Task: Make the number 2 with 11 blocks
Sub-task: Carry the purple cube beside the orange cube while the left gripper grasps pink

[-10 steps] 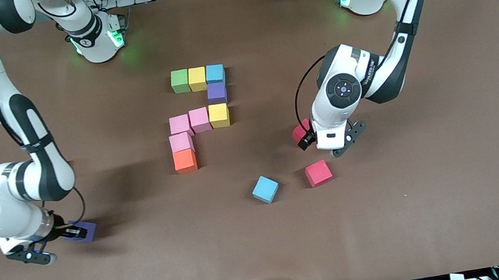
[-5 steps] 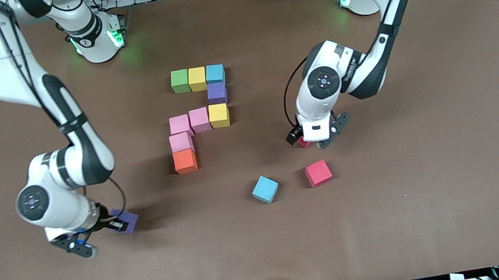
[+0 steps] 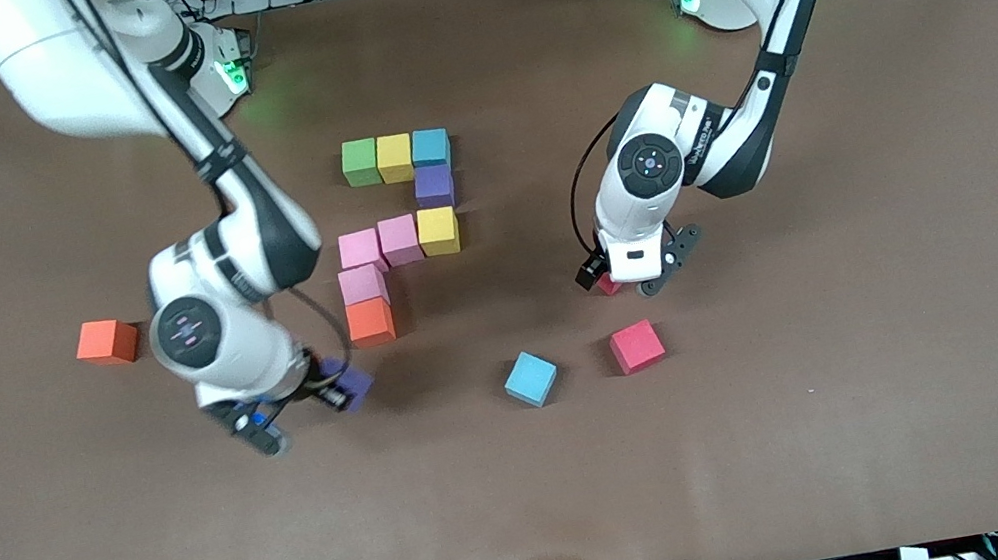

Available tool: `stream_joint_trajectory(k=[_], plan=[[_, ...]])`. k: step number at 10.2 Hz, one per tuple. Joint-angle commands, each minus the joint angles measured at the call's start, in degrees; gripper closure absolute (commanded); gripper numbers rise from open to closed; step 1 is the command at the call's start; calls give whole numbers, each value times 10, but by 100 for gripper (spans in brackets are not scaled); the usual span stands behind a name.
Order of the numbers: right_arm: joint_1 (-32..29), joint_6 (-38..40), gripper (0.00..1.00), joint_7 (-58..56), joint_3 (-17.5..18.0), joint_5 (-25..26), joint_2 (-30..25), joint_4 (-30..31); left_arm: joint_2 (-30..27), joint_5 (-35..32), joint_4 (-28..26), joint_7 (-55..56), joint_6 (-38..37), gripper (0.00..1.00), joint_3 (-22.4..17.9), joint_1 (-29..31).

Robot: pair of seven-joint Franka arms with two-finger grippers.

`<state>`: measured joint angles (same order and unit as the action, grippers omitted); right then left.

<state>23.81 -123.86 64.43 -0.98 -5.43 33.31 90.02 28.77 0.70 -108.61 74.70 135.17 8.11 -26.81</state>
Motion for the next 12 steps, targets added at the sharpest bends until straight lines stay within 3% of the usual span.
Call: stream_joint_trajectory(k=[1, 3, 7, 12], plan=[[39, 14, 100, 116, 4, -1, -17, 14, -4, -15, -13, 7, 17, 0, 2, 4], [67, 15, 100, 203, 4, -1, -16, 15, 1, -15, -14, 8, 25, 0, 2, 3], [66, 15, 100, 333, 5, -1, -14, 45, 9, -15, -16, 7, 34, 0, 2, 3], [61, 15, 100, 401, 21, -3, -16, 45, 15, -15, -21, 3, 47, 0, 2, 5]])
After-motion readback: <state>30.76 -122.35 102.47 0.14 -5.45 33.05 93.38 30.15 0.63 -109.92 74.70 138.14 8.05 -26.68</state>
